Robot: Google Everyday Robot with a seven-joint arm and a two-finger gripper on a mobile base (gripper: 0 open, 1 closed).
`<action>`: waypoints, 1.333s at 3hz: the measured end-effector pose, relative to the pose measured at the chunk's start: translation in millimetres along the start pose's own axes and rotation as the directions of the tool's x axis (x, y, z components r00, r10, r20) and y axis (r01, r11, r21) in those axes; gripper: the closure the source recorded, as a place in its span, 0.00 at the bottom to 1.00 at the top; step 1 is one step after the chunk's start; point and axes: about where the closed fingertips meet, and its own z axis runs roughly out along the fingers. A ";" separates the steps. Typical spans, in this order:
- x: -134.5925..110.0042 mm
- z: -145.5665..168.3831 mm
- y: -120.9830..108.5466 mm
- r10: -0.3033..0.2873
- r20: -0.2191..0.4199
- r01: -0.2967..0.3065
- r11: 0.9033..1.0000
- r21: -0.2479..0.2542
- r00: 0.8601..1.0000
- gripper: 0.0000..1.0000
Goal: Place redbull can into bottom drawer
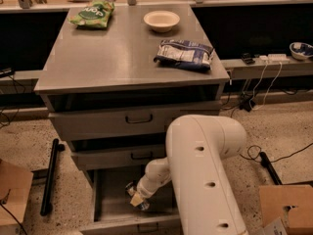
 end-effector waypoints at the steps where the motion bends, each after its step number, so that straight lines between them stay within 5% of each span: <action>1: 10.8 39.3 -16.0 0.038 -0.011 -0.037 0.998 0.043 0.999 1.00; 2: 18.0 61.8 -25.0 0.079 0.001 -0.079 0.995 0.056 0.997 1.00; 4: 22.9 99.7 -13.6 0.148 0.005 -0.148 0.989 -0.015 0.989 0.50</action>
Offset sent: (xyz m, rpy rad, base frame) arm 0.0181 0.0024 -0.0960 -0.0300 -0.0087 -0.1494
